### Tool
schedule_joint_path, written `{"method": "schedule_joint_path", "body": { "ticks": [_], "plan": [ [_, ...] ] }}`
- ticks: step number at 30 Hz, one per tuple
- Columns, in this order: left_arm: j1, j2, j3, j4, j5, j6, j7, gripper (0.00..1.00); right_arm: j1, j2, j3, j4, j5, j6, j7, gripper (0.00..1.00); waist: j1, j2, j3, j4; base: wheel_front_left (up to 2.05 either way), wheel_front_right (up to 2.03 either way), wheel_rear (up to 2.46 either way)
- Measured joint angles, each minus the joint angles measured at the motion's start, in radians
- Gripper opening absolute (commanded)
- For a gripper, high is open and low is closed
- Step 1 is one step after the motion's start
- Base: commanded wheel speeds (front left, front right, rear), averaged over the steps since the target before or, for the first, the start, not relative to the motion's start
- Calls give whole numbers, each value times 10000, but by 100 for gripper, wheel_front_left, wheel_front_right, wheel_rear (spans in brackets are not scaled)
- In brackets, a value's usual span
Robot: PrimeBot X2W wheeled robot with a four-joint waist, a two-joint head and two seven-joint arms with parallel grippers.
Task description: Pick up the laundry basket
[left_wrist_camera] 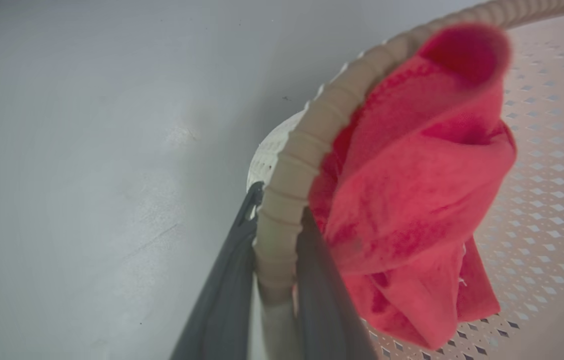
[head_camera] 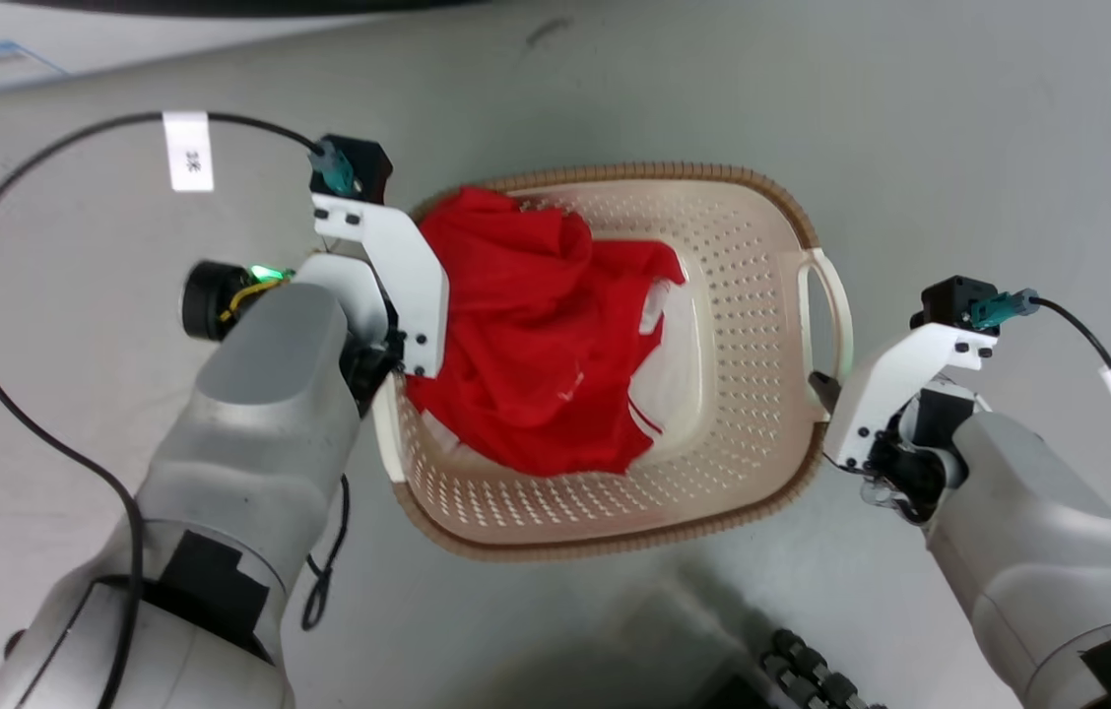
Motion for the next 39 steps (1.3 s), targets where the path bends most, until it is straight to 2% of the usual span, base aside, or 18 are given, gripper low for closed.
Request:
{"method": "schedule_joint_path", "body": {
  "ticks": [12,26,39],
  "plan": [
    [823,-222,307,23,-779,15,708,0,77,-433,359,-6,-403,0,1530,0,0,0,-2003,642,0,0,0],
    [1840,-42,596,36,-1319,163,926,0,412,-240,504,-12,-431,0,3126,0,-1,0,-4030,1529,0,0,0],
    [3052,82,614,33,-1584,140,1108,0,1079,-217,228,-21,-686,0,5114,0,-2,0,-5989,1888,0,0,0]
  ]
}}
